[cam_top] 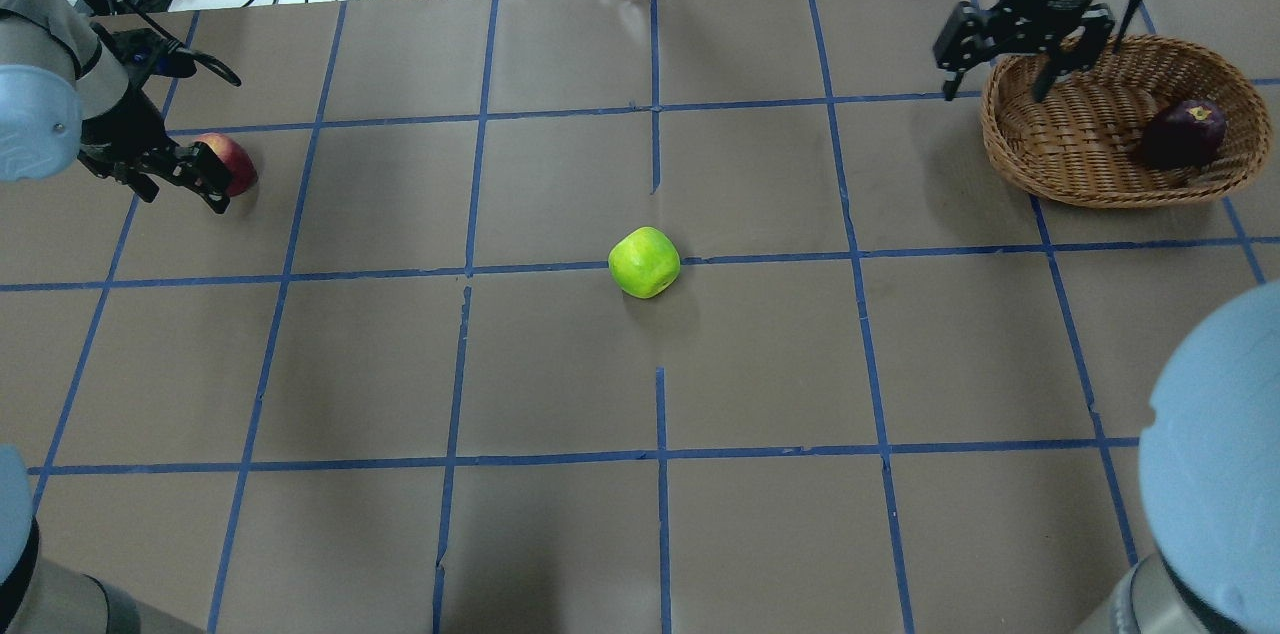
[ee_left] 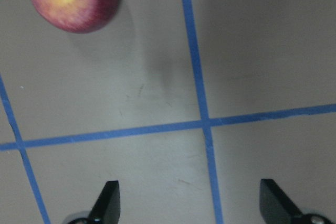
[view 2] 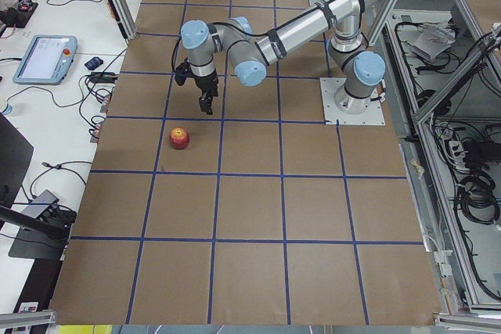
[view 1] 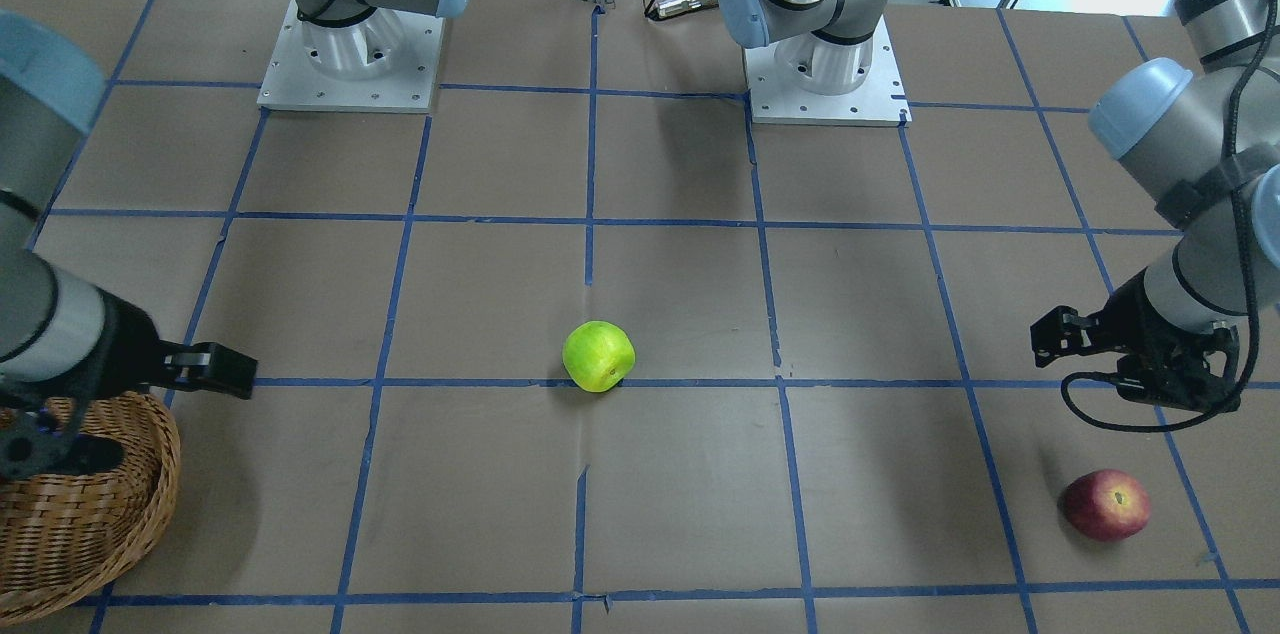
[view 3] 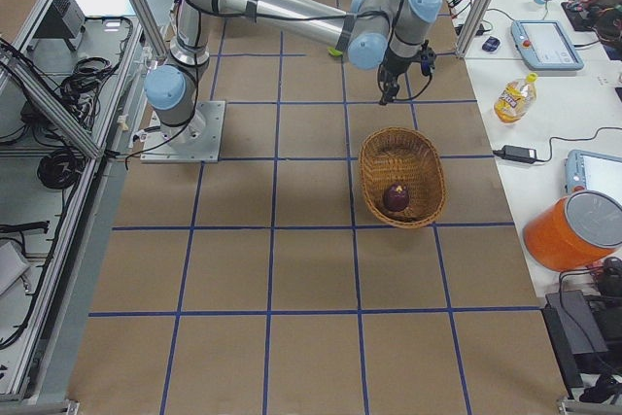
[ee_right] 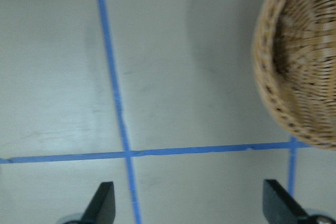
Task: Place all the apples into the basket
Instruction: 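Grasp the red apple with the left gripper while the right reaches the green apple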
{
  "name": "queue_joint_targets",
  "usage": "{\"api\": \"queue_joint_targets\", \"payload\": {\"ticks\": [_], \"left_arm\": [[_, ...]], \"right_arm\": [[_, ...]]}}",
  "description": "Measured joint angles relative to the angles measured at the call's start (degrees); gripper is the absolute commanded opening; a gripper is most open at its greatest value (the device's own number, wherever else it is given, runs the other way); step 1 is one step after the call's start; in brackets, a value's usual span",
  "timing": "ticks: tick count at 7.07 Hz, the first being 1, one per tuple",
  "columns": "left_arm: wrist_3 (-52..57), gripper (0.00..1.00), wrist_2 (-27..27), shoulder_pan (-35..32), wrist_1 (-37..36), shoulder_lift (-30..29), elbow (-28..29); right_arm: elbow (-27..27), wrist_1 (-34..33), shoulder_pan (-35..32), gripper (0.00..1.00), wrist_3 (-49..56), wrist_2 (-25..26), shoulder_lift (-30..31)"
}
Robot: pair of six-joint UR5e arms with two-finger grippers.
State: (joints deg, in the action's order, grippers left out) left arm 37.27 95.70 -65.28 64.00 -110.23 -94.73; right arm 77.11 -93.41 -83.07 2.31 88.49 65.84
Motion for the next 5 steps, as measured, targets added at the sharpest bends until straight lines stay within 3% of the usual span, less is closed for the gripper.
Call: {"api": "queue_joint_targets", "payload": {"ticks": [2,5], "left_arm": [[4.7,1.0,-2.0,0.7,-9.0,-4.4,0.9],[5.7,1.0,-2.5,0.8,-11.3,-13.7,9.7]], "right_arm": [[0.1,-0.3,-9.5,1.0,-18.6,-1.9,-0.7],[2.5,-4.2,-15.0,1.0,-36.8,-10.9,-2.5]]}}
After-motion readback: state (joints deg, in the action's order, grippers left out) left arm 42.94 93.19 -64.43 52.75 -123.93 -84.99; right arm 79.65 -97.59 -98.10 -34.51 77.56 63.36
